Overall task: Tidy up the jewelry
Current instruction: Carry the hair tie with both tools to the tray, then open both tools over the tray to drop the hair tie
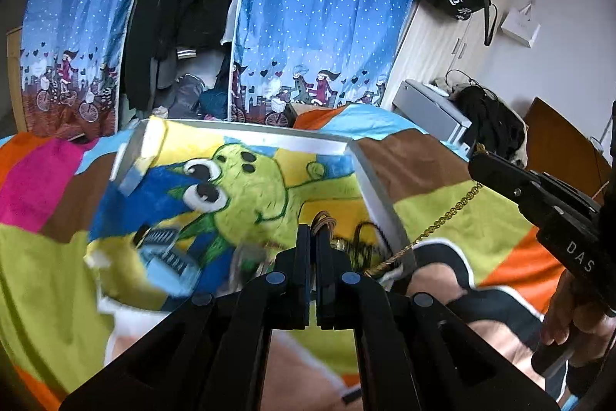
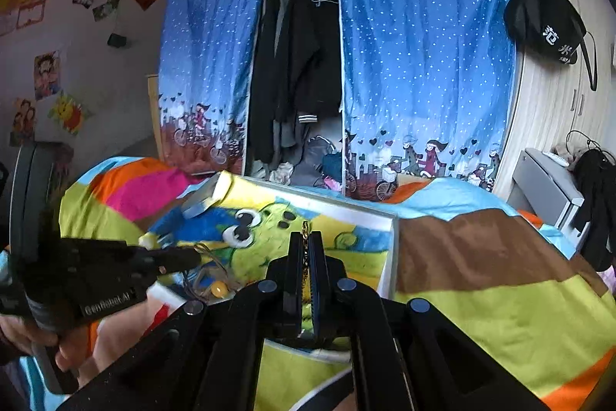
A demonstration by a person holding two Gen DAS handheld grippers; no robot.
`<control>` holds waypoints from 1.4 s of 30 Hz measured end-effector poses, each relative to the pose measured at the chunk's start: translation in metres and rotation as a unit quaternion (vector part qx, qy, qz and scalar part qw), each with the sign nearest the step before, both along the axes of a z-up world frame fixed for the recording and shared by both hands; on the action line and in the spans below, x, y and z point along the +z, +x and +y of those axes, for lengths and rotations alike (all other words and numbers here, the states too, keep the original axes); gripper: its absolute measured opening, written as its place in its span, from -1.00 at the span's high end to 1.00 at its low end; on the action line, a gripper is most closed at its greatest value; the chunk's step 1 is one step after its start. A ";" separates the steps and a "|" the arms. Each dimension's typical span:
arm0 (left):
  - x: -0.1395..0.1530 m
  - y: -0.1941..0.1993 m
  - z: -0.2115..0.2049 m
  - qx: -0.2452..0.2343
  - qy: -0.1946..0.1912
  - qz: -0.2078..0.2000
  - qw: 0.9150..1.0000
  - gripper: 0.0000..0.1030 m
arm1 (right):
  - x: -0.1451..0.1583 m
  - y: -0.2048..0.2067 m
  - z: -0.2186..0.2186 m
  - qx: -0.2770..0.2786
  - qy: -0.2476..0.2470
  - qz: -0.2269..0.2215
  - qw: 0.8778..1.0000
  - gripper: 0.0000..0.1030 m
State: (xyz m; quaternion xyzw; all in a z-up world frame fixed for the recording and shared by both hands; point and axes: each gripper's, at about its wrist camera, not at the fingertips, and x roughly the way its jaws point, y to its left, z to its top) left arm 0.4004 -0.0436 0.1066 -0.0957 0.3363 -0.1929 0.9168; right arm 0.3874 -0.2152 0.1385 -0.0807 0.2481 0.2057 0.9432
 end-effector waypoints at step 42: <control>-0.030 -0.013 -0.035 0.051 0.028 0.005 0.998 -0.52 | -0.077 -0.010 -0.083 -0.078 0.084 0.084 0.990 -0.04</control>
